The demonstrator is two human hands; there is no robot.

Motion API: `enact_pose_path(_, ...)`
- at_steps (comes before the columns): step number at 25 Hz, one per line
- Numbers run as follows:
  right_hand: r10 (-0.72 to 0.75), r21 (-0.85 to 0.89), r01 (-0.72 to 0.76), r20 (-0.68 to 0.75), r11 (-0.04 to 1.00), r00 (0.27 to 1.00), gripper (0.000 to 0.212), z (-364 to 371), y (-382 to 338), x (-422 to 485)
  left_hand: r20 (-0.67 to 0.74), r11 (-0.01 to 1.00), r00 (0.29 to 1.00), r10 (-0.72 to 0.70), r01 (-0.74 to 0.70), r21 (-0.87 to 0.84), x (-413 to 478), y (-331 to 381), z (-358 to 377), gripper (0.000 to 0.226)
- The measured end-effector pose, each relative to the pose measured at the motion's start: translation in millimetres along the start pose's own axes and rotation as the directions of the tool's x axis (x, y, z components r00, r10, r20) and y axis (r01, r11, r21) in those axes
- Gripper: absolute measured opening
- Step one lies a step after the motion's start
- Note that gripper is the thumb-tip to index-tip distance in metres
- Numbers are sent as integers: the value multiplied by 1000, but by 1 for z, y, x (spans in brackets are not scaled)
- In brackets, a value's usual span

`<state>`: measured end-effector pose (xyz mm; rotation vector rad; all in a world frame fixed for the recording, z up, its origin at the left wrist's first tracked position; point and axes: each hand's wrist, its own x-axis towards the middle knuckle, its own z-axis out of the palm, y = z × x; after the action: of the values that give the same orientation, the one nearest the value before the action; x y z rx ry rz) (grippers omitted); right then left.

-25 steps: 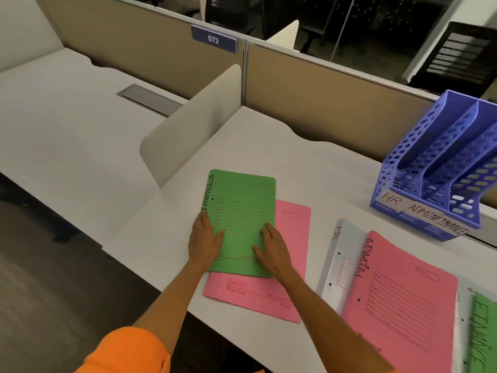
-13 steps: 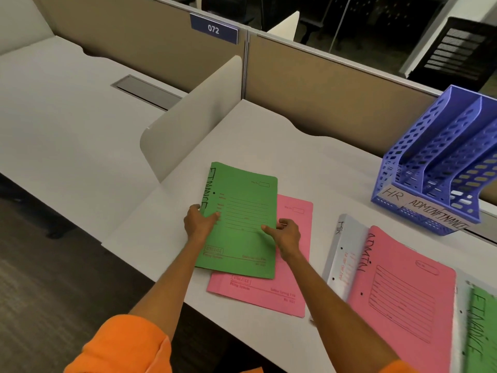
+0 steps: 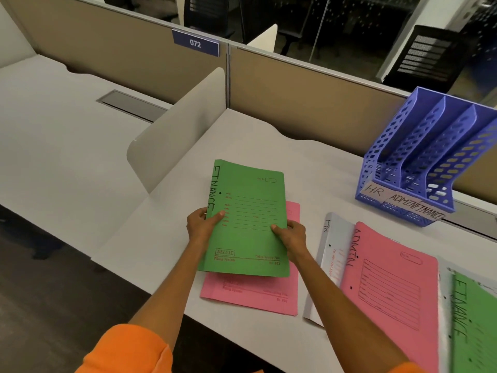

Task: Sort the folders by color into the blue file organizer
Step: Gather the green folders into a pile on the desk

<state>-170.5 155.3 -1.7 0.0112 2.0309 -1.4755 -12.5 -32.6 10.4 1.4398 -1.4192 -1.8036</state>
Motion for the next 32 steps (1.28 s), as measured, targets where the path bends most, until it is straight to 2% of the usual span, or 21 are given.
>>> enact_pose_path(6, -8, 19, 10, -123, 1000, 992, 29, -69, -2, -1, 110, 997, 994, 15, -22, 67, -25, 2, 62, 38)
enact_pose_path(14, 25, 124, 19, -342, 992, 939, 32, -206, 14, -27, 295, 983, 954, 51, -101, 155, -91, -5, 190, 47)
enact_pose_path(20, 58, 161, 21, -469, 987, 881, 32, -322, 48, -60, 455, 968, 891, 9, -121, 218, -161, -32, 285, 43)
enact_pose_path(24, 112, 225, 17, -547, 974, 829, 47, -392, 68, -87, 549, 958, 836, -22, -139, 251, -216, -55, 337, 41)
enact_pose_path(26, 126, 226, 12, -587, 974, 799, 56, -428, 79, -99, 619, 958, 782, -74, -117, 262, -246, -66, 358, 40)
enact_pose_path(28, 143, 227, -2, -608, 974, 781, 49, -463, 94, -111, 668, 944, 738, -92, -149, 294, -276, -76, 378, 40)
enact_pose_path(31, 165, 239, -17, -614, 971, 772, 24, -505, 111, -131, 713, 917, 695, -89, -222, 331, -310, -91, 402, 38)
enact_pose_path(32, 188, 251, -33, -624, 967, 758, 23, -519, 119, -136, 724, 910, 683, -98, -233, 343, -321, -96, 409, 36)
